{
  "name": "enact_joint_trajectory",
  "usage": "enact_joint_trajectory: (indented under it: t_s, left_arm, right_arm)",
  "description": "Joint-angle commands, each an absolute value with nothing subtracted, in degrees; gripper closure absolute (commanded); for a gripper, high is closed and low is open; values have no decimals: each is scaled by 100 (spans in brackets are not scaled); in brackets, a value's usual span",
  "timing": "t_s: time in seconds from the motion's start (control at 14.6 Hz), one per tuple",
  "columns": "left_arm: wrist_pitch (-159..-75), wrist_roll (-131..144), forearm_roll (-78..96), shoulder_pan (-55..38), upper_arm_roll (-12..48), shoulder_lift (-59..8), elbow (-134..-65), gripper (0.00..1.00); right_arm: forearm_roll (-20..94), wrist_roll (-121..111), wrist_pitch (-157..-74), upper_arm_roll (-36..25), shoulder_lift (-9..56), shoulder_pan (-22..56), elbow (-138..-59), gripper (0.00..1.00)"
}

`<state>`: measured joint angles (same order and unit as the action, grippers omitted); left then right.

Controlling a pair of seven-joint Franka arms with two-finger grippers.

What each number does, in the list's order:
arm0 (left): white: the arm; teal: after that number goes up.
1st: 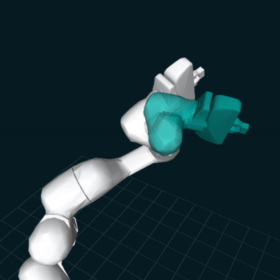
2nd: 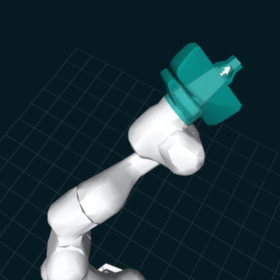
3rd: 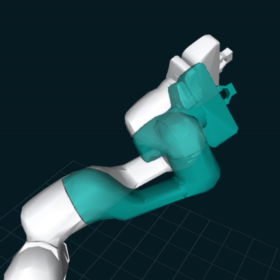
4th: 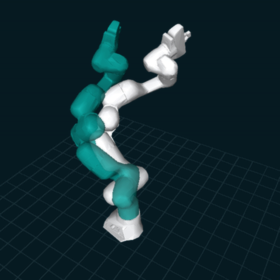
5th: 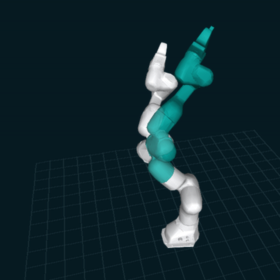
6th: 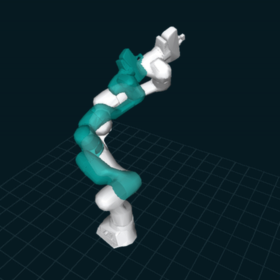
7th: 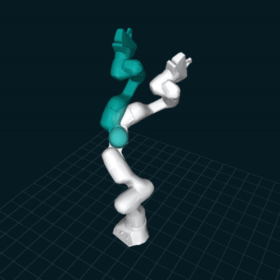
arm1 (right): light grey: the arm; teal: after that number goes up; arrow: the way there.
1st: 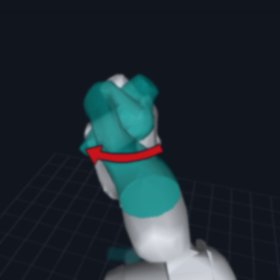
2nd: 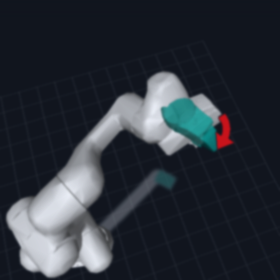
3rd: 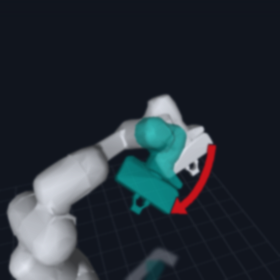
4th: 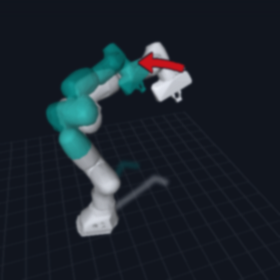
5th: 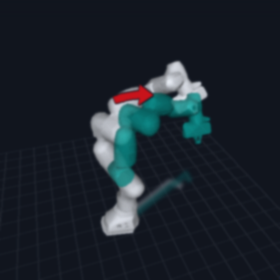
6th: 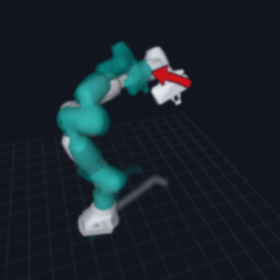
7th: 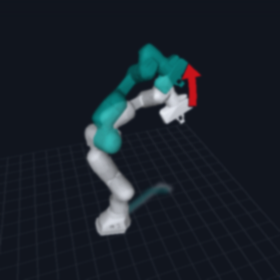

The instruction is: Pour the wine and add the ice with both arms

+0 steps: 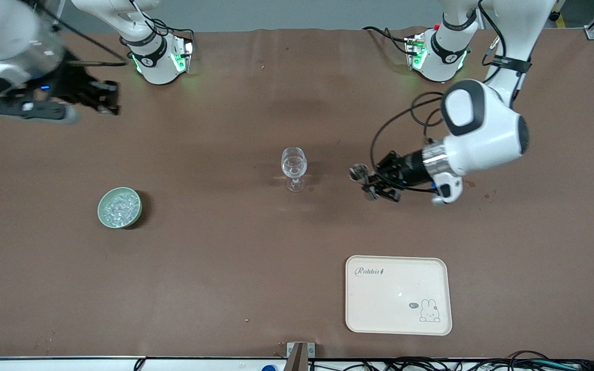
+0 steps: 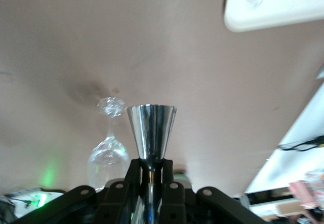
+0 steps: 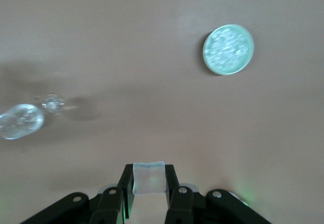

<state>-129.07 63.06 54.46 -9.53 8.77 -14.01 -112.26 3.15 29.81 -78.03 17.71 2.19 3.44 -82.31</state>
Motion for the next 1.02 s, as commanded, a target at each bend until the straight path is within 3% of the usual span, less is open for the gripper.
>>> enact_joint_trajectory:
  t_s: [0.0, 0.14, 0.48, 0.61, 0.96]
  left_arm:
    - [-12351, 5986, 6089, -993, 161, -1852, -10638, 100]
    - [-12217, 5994, 6650, -984, -253, -2309, -10119, 100]
    - [-12226, 5784, 7628, -958, -650, -3302, -9398, 99]
    - [-12226, 5827, 7734, -958, -729, -3794, -8844, 99]
    - [-12542, 5468, 8375, -949, -747, -4586, -8263, 99]
  right_arm:
    - [474, 4258, -8207, 2056, 535, 867, -8262, 100]
    - [588, 4954, -8629, 2065, 816, 1395, -8253, 100]
    - [545, 6352, -9832, 2057, 1615, 2626, -8244, 99]
    - [266, 6748, -10237, 2057, 1949, 2899, -8244, 99]
    - [-412, 7049, -10704, 2057, 2609, 3094, -8253, 98]
